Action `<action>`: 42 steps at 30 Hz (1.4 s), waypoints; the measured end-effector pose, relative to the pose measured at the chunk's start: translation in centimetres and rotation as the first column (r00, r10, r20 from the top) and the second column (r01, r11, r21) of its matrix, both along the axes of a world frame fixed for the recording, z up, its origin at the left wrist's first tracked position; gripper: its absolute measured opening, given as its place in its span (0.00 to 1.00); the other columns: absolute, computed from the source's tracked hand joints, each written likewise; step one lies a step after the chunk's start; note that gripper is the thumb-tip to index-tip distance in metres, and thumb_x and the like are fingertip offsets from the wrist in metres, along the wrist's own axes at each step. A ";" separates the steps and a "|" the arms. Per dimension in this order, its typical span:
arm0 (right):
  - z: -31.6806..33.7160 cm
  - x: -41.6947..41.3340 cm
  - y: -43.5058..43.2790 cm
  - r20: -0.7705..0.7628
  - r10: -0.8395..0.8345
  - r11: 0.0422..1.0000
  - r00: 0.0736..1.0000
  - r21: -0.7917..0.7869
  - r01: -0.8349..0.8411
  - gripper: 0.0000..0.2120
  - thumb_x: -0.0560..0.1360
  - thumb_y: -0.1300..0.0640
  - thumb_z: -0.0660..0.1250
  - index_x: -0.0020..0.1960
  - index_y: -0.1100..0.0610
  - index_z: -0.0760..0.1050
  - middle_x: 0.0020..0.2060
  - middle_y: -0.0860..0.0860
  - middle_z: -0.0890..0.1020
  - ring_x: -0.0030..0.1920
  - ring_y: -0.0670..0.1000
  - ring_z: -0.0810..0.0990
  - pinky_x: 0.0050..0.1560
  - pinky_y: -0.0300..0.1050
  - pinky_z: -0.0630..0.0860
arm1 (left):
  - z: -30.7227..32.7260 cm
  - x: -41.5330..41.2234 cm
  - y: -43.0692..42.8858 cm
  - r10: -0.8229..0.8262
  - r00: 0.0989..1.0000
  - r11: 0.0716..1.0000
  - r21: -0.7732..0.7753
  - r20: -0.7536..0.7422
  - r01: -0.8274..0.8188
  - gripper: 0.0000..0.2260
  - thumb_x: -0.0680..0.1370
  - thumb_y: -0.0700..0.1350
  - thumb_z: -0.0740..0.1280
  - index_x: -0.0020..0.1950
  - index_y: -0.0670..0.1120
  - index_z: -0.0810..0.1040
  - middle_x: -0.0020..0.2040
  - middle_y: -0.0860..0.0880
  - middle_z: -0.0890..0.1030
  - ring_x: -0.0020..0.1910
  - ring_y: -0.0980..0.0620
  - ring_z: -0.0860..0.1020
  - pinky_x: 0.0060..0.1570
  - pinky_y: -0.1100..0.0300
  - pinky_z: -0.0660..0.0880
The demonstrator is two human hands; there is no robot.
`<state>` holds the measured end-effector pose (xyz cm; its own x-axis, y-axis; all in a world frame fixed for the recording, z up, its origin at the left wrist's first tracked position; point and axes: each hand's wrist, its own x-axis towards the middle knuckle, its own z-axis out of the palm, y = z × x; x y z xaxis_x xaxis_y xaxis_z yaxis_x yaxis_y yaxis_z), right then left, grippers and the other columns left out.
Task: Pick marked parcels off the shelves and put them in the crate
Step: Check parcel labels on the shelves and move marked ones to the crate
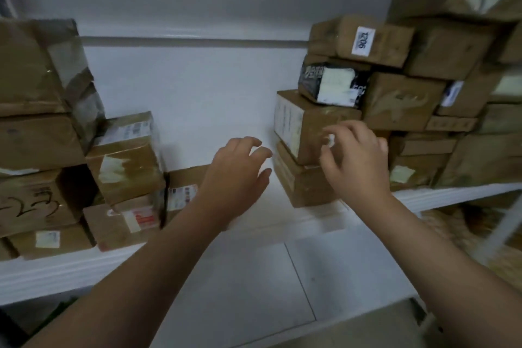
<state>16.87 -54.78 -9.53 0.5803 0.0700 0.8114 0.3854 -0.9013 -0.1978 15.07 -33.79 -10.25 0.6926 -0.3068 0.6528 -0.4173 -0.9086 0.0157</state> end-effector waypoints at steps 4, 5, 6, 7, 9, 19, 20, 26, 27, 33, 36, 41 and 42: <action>4.3 1.3 -4.1 0.141 -0.080 0.996 0.987 -0.037 0.086 0.16 0.73 0.56 0.68 0.60 0.56 0.75 0.59 0.57 0.74 0.60 0.58 0.71 0.59 0.53 0.62 | 5.1 2.5 -4.3 -0.071 0.992 0.997 -0.021 0.101 0.074 0.15 0.75 0.45 0.67 0.61 0.44 0.77 0.61 0.42 0.76 0.59 0.40 0.74 0.55 0.48 0.72; 5.4 1.8 -5.1 0.190 -0.118 0.987 0.975 -0.081 0.135 0.18 0.72 0.55 0.68 0.61 0.56 0.74 0.61 0.58 0.73 0.62 0.59 0.70 0.62 0.55 0.60 | 6.4 3.2 -5.5 -0.083 0.991 0.996 -0.030 0.109 0.087 0.18 0.76 0.46 0.67 0.65 0.44 0.74 0.64 0.43 0.74 0.61 0.41 0.72 0.58 0.48 0.70; 6.5 2.5 -6.0 0.232 -0.155 0.974 0.960 -0.126 0.187 0.21 0.71 0.55 0.68 0.63 0.56 0.73 0.62 0.60 0.72 0.64 0.60 0.68 0.66 0.57 0.58 | 7.8 3.9 -6.6 -0.090 0.988 0.995 -0.037 0.123 0.095 0.21 0.76 0.47 0.67 0.68 0.45 0.71 0.67 0.43 0.71 0.64 0.41 0.69 0.60 0.48 0.68; 7.5 3.1 -6.8 0.255 -0.183 0.960 0.950 -0.163 0.229 0.23 0.70 0.54 0.68 0.64 0.57 0.72 0.64 0.61 0.71 0.66 0.61 0.67 0.68 0.59 0.56 | 9.3 4.7 -7.7 -0.087 0.986 0.995 -0.041 0.145 0.094 0.26 0.75 0.49 0.67 0.72 0.46 0.66 0.70 0.43 0.67 0.66 0.41 0.67 0.62 0.48 0.66; 9.5 4.3 -8.2 0.261 -0.209 0.940 0.943 -0.212 0.267 0.27 0.69 0.54 0.70 0.66 0.59 0.70 0.66 0.62 0.70 0.69 0.63 0.66 0.71 0.62 0.54 | 12.0 6.4 -9.8 -0.047 0.978 0.999 0.006 0.203 0.047 0.36 0.74 0.52 0.70 0.76 0.46 0.57 0.75 0.41 0.59 0.72 0.40 0.60 0.68 0.48 0.60; 11.0 6.1 -11.5 0.176 -0.063 0.960 0.982 -0.260 0.108 0.31 0.71 0.57 0.72 0.71 0.60 0.67 0.67 0.61 0.71 0.65 0.63 0.72 0.64 0.58 0.68 | 16.2 10.8 -13.0 -0.013 0.930 0.959 0.268 0.367 -0.093 0.28 0.68 0.48 0.74 0.65 0.41 0.70 0.56 0.42 0.75 0.55 0.42 0.73 0.54 0.50 0.69; 10.9 6.2 -11.5 0.173 -0.048 0.963 0.984 -0.253 0.092 0.31 0.71 0.56 0.72 0.71 0.60 0.66 0.67 0.61 0.71 0.65 0.63 0.72 0.64 0.58 0.69 | 15.9 10.7 -12.7 -0.048 0.903 0.962 0.262 0.428 -0.073 0.28 0.66 0.47 0.75 0.62 0.40 0.72 0.51 0.42 0.75 0.51 0.41 0.73 0.49 0.50 0.71; 10.7 6.4 -10.4 0.231 0.027 0.971 0.973 -0.235 0.029 0.33 0.69 0.57 0.74 0.71 0.57 0.66 0.66 0.61 0.72 0.63 0.62 0.74 0.59 0.56 0.73 | 13.3 10.4 -10.0 -0.149 0.702 0.981 0.195 0.696 0.015 0.24 0.67 0.45 0.73 0.59 0.40 0.69 0.52 0.42 0.71 0.52 0.42 0.68 0.50 0.50 0.65; 10.7 6.5 -10.1 0.239 0.043 0.972 0.970 -0.234 0.014 0.34 0.69 0.57 0.74 0.72 0.57 0.65 0.66 0.61 0.71 0.63 0.62 0.73 0.60 0.56 0.73 | 13.0 10.1 -9.6 -0.157 0.682 0.981 0.192 0.714 0.024 0.23 0.69 0.45 0.71 0.59 0.40 0.69 0.54 0.43 0.69 0.52 0.42 0.68 0.51 0.50 0.65; 10.4 6.3 -7.2 0.352 0.136 0.971 0.926 -0.235 -0.053 0.32 0.69 0.57 0.75 0.70 0.58 0.67 0.67 0.60 0.71 0.66 0.60 0.68 0.64 0.58 0.70 | 12.6 8.2 -6.8 -0.158 0.624 0.979 0.206 0.765 -0.005 0.19 0.71 0.44 0.70 0.59 0.43 0.69 0.57 0.45 0.68 0.55 0.43 0.68 0.50 0.50 0.67; 10.3 6.1 -5.5 0.411 0.137 0.966 0.901 -0.256 -0.030 0.32 0.70 0.56 0.73 0.70 0.58 0.65 0.68 0.60 0.71 0.70 0.59 0.64 0.69 0.58 0.66 | 12.6 7.2 -5.5 -0.154 0.628 0.980 0.201 0.762 -0.002 0.20 0.70 0.43 0.72 0.58 0.43 0.69 0.57 0.46 0.67 0.54 0.44 0.68 0.51 0.51 0.67; 10.8 5.1 -3.1 0.432 0.231 0.962 0.872 -0.233 -0.140 0.32 0.70 0.57 0.72 0.71 0.60 0.64 0.68 0.58 0.71 0.71 0.57 0.64 0.73 0.52 0.58 | 13.3 4.9 -3.0 -0.219 0.657 0.971 0.226 0.722 0.075 0.19 0.77 0.43 0.67 0.65 0.42 0.67 0.62 0.45 0.67 0.62 0.44 0.69 0.61 0.51 0.70; 10.9 4.7 -2.7 0.421 0.272 0.958 0.865 -0.204 -0.202 0.31 0.71 0.55 0.70 0.70 0.60 0.64 0.68 0.58 0.71 0.71 0.56 0.64 0.74 0.50 0.58 | 13.6 4.3 -2.5 -0.245 0.672 0.967 0.223 0.699 0.121 0.20 0.78 0.42 0.66 0.68 0.41 0.65 0.66 0.44 0.66 0.66 0.44 0.68 0.66 0.51 0.68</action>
